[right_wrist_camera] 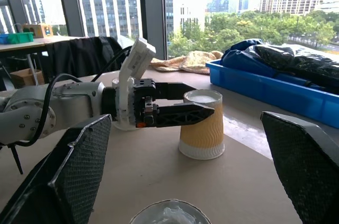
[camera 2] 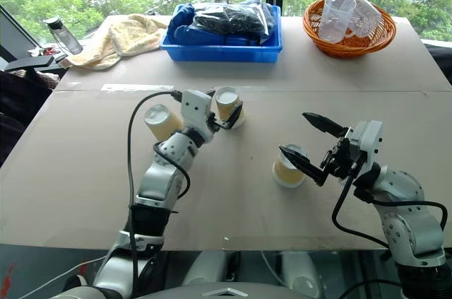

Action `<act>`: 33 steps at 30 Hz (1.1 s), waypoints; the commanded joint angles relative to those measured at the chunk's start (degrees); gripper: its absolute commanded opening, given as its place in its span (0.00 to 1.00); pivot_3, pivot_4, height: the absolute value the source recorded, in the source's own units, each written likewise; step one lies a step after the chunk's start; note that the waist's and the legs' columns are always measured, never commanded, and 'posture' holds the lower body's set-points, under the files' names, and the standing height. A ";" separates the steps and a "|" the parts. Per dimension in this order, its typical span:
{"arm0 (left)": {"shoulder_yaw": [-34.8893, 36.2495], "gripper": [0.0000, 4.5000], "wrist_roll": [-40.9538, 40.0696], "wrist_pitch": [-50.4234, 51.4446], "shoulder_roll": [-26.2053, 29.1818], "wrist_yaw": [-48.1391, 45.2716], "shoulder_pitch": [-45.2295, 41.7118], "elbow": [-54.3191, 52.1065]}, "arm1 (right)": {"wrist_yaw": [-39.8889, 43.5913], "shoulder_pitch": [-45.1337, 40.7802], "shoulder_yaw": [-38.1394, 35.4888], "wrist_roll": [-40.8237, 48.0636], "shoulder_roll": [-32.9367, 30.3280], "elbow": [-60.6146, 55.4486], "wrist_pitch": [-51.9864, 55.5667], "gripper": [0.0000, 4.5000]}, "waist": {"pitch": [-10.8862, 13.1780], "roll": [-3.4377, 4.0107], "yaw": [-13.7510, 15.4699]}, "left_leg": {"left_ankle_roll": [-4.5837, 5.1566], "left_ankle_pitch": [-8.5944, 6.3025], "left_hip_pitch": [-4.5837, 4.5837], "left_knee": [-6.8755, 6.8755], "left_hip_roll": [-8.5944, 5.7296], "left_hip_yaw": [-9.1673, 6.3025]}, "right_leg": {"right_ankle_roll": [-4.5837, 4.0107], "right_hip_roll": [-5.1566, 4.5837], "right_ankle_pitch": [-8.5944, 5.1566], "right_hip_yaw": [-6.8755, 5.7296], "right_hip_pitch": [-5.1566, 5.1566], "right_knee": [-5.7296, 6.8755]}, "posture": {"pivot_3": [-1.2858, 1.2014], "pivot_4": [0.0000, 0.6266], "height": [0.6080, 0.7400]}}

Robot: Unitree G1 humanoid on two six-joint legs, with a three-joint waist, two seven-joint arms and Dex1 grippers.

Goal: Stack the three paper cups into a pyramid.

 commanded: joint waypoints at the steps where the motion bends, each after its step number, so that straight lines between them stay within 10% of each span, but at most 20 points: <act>1: 0.27 1.00 0.68 -3.30 -1.00 -0.09 -3.04 2.85 | -0.38 0.06 -1.75 0.29 -0.18 -2.28 -1.08 0.99 | 0.00 0.00 -0.03 | 0.00 0.00 0.00 0.00 0.00 0.00 | 0.00 0.00 0.00 0.01 -0.01 0.00 | 0.52 0.24 1.00; 5: 0.98 1.00 0.63 -4.90 -0.49 -1.01 -4.03 5.07 | -0.63 0.33 -2.05 1.14 0.08 -2.96 -0.79 0.99 | 0.00 0.00 -0.18 | -0.01 0.01 0.01 0.00 0.00 0.00 | 0.00 0.00 0.00 0.01 -0.01 0.01 | 0.52 0.24 1.00; 12: 1.44 0.55 -0.14 -5.59 -0.01 -2.60 -3.53 4.46 | 0.27 0.49 -2.11 2.58 -0.34 -3.01 -0.41 1.00 | 0.00 0.00 -0.07 | -0.02 0.01 0.00 0.01 0.00 0.00 | 0.00 -0.01 0.00 0.01 -0.02 0.01 | 0.52 0.24 1.00; 25: -8.62 0.55 -10.81 -1.51 13.91 -35.03 6.67 -16.59 | 9.34 6.78 -6.03 7.93 -7.93 -2.09 3.24 1.00 | 0.00 0.01 0.00 | -0.02 0.01 0.00 0.02 0.01 -0.02 | 0.00 -0.02 0.00 -0.02 0.00 0.01 | 0.52 0.24 1.00; 33: -10.01 0.55 -10.75 -0.88 14.42 -38.07 6.79 -16.13 | 12.55 10.62 -8.35 6.28 -9.62 -0.90 2.36 1.00 | 0.00 0.01 -0.17 | 0.19 -0.11 0.05 0.03 0.01 -0.02 | 0.00 0.01 0.00 -0.01 0.05 0.01 | 0.52 0.24 1.00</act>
